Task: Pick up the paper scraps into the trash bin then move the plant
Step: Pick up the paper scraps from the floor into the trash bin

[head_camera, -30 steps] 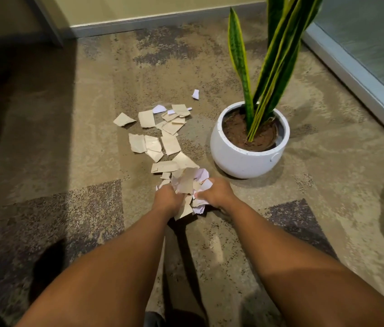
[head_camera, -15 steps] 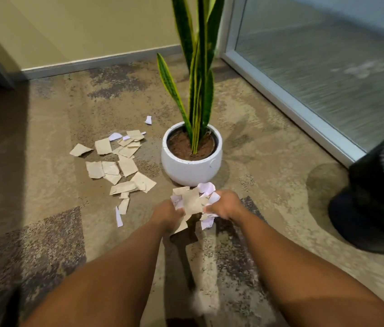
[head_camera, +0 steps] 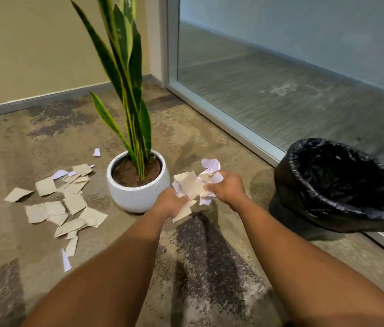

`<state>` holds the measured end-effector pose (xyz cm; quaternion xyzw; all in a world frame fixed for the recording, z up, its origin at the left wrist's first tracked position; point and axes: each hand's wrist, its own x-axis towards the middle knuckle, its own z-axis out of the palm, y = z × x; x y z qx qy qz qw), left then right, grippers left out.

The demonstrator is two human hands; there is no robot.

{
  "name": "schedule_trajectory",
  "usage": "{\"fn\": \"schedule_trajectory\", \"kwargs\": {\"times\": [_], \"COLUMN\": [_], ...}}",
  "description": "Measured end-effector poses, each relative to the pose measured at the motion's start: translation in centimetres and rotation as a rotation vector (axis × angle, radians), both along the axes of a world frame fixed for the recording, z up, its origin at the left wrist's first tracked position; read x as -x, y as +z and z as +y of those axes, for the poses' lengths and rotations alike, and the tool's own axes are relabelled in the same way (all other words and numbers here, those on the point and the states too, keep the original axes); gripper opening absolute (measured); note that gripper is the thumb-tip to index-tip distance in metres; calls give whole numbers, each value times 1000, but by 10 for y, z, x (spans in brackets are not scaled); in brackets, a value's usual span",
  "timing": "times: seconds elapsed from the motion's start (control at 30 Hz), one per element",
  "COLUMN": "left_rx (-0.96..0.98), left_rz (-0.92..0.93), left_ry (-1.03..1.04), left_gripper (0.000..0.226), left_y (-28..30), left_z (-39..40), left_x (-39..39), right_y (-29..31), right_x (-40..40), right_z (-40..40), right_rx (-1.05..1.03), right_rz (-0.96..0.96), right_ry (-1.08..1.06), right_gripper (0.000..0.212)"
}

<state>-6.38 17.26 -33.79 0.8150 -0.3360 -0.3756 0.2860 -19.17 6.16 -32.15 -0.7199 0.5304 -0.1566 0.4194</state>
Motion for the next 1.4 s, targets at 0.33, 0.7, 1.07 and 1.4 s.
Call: {"fn": "schedule_trajectory", "kwargs": {"times": [0.33,0.7,1.07,1.4], "left_rx": [202,235,135,391], "left_rz": [-50,-35,443,729], "left_ry": [-152,-281,-303,-117], "left_gripper": [29,37,14,12], "left_y": [56,96,103,92], "left_z": [-92,-171,-209,-220], "left_x": [51,134,197,186], "right_y": [73,100,84,80], "right_x": [53,138,205,192], "right_z": [-49,-77,-94,-101], "right_rx": [231,167,-263,-190], "right_rz": [-6,-231,-666,-660], "right_ry": [-207,-630,-906,-925], "right_gripper": [27,14,25,23]}}
